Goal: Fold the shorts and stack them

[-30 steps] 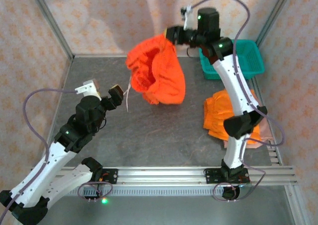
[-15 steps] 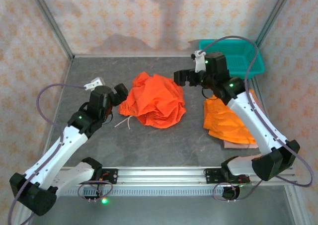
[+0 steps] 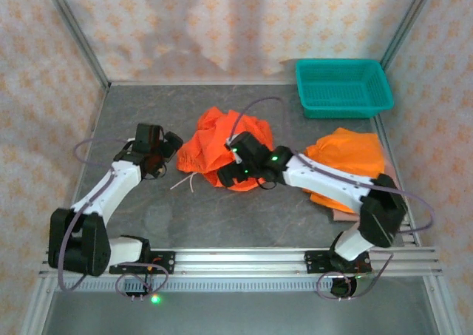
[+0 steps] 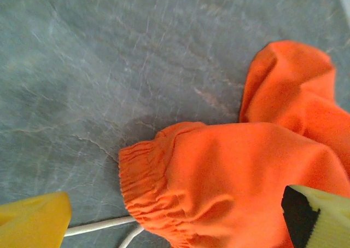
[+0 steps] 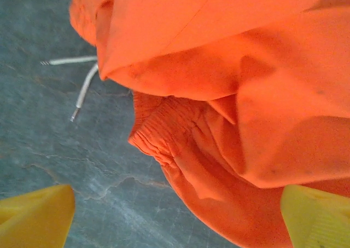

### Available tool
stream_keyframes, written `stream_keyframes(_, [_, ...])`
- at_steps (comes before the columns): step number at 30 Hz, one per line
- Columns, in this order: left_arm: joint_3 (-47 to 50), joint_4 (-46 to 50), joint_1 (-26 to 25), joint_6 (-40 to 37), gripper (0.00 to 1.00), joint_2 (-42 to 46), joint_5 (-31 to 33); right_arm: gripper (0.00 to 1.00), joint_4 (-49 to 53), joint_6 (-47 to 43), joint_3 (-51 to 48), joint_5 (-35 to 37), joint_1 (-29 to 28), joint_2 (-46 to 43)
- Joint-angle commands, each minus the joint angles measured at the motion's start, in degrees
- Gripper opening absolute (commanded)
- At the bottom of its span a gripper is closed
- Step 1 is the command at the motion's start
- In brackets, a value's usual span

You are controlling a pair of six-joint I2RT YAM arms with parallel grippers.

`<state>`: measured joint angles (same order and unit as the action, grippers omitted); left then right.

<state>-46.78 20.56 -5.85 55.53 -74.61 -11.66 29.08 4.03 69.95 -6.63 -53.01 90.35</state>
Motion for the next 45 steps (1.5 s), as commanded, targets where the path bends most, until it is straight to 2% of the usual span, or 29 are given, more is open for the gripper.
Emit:
stream_keyframes(1, [-1.5,-4.0,0.4,1.9,0.99,-4.6,-5.0,0.95,0.0,-0.8,4.4,6.6,-2.1,6.5])
stream_keyframes(6, [-4.0,-6.5,0.5,2.9,0.96,-11.6,-8.6,0.94,1.0,0.9,8.4,6.6,-3.0,15.1])
stream_keyframes(10, [-5.1,-8.0,0.4,3.8,0.88,-15.9,-10.6,0.91,1.9,1.2,9.2,7.3,-3.2,19.5])
stream_keyframes(13, [-6.2,-8.7,0.4,4.1,0.75,-18.4,-11.5,0.74,2.9,1.3,9.9,8.7,-3.2,22.7])
stream_keyframes(16, [-7.3,-8.4,0.2,3.8,0.53,-19.8,-12.0,0.54,3.8,1.4,10.6,9.6,-3.2,24.3])
stream_keyframes(19, [-9.0,-6.1,0.5,2.4,0.23,-19.3,-10.4,0.17,4.1,1.5,10.9,12.9,-3.1,23.9])
stream_keyframes(20, [-9.8,-4.9,0.6,1.7,0.13,-18.5,-9.3,0.1,4.4,1.0,11.0,13.9,-3.0,23.4])
stream_keyframes(22, [-11.8,-2.2,1.4,0.0,0.0,-16.8,-7.2,0.03,5.1,0.0,11.6,14.9,-2.1,22.2])
stream_keyframes(23, [-13.2,-0.4,1.8,-1.0,0.0,-15.8,-6.3,0.0,5.6,-0.7,12.0,15.4,-1.5,21.4])
stream_keyframes(27, [-20.0,5.8,5.2,-4.8,0.0,-12.2,-3.6,0.0,6.6,-4.2,14.9,15.9,2.1,17.6])
stream_keyframes(31, [-29.6,12.4,9.9,-8.9,0.0,-9.5,-0.7,0.0,6.1,-9.8,23.3,14.3,6.1,15.4])
stream_keyframes(33, [-34.6,15.0,12.4,-10.4,0.0,-8.7,0.5,0.0,7.4,-11.4,31.7,11.8,8.3,17.2])
stream_keyframes(37, [-45.8,20.4,17.0,-12.9,0.0,-7.4,3.1,0.0,13.6,-12.5,58.0,7.8,11.2,27.2])
stream_keyframes(41, [-57.1,23.8,17.8,-18.2,0.0,-4.8,9.7,0.0,18.3,-10.9,86.1,4.0,12.5,38.3])
stream_keyframes(43, [-60.4,23.4,17.8,-20.2,0.0,-3.0,11.5,0.0,16.5,-8.2,90.4,1.3,13.6,39.4])
stream_keyframes(45, [-62.2,22.0,17.8,-21.7,0.0,-1.1,12.6,0.0,12.8,-4.0,87.3,-2.6,15.2,37.1])
